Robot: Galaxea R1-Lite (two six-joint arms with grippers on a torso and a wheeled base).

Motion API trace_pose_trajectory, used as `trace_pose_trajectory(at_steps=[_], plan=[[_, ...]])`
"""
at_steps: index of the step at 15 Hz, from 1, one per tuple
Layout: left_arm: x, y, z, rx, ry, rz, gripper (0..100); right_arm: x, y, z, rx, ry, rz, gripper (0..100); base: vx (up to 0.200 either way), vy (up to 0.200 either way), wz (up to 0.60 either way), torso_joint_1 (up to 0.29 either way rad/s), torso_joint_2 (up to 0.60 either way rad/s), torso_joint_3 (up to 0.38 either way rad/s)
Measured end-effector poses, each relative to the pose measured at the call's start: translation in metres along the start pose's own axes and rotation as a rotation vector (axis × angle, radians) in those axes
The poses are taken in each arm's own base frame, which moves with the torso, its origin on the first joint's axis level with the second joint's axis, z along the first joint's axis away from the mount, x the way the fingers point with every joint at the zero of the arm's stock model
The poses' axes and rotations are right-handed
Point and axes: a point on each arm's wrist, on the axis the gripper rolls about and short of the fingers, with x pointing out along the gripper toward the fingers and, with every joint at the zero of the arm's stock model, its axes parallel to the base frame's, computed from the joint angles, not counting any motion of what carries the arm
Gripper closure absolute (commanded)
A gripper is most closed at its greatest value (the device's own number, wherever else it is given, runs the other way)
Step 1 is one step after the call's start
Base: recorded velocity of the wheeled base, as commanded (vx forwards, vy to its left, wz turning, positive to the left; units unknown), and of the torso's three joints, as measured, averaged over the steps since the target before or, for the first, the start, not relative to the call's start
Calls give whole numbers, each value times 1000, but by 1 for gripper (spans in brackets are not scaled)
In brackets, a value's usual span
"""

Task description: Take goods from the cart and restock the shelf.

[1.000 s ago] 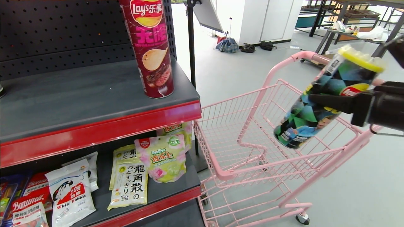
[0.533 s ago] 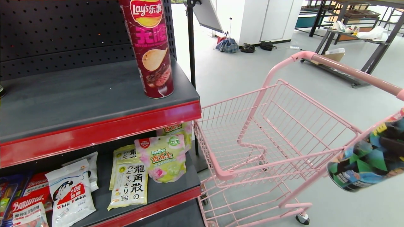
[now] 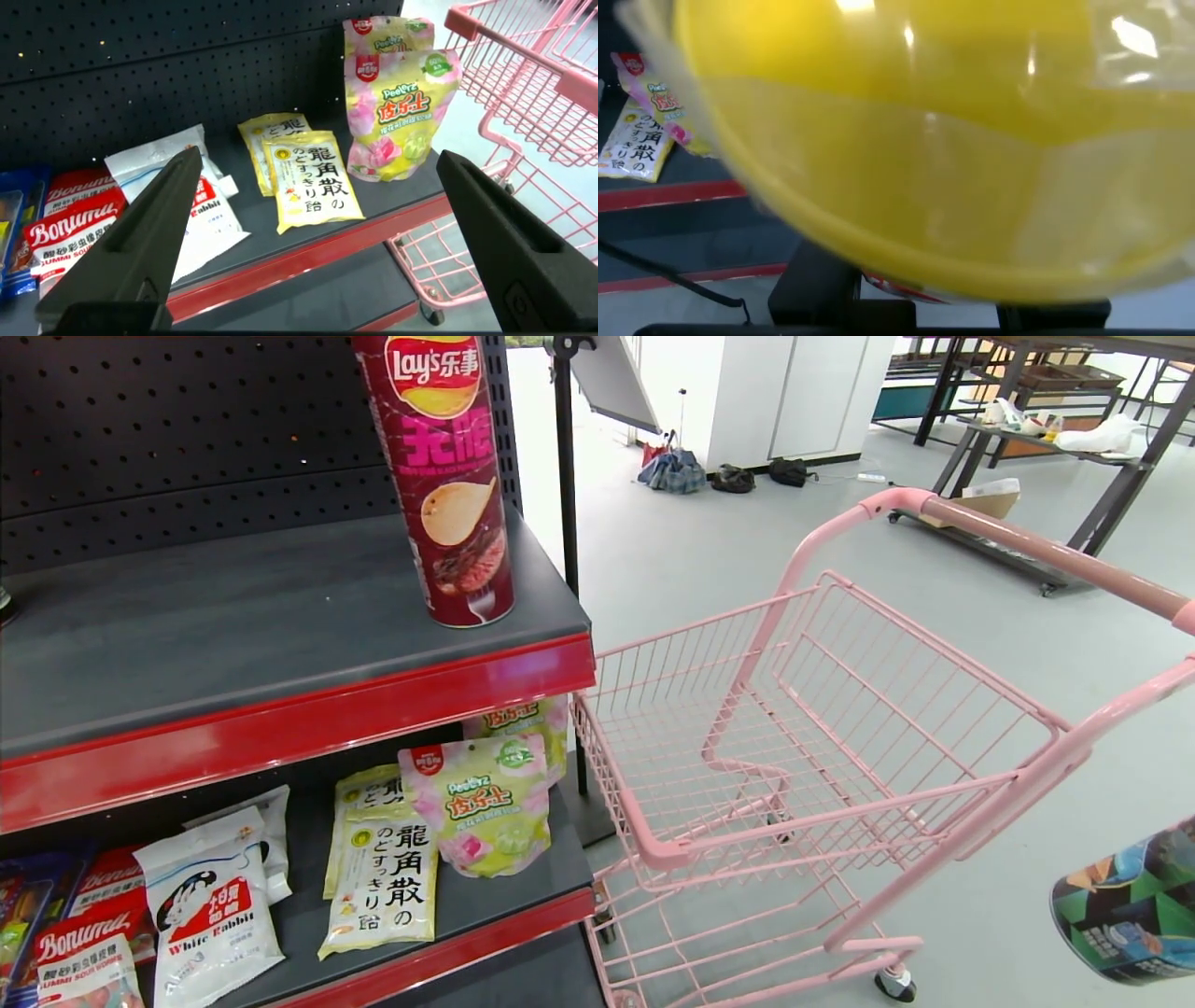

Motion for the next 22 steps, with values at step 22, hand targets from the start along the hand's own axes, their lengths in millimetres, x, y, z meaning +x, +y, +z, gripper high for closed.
trace_pose_trajectory(at_steps=[22], plan=[[0, 0, 0, 0, 1, 0, 0, 4, -1, -3, -15, 19, -5, 100, 0, 0, 27, 137, -415, -274]])
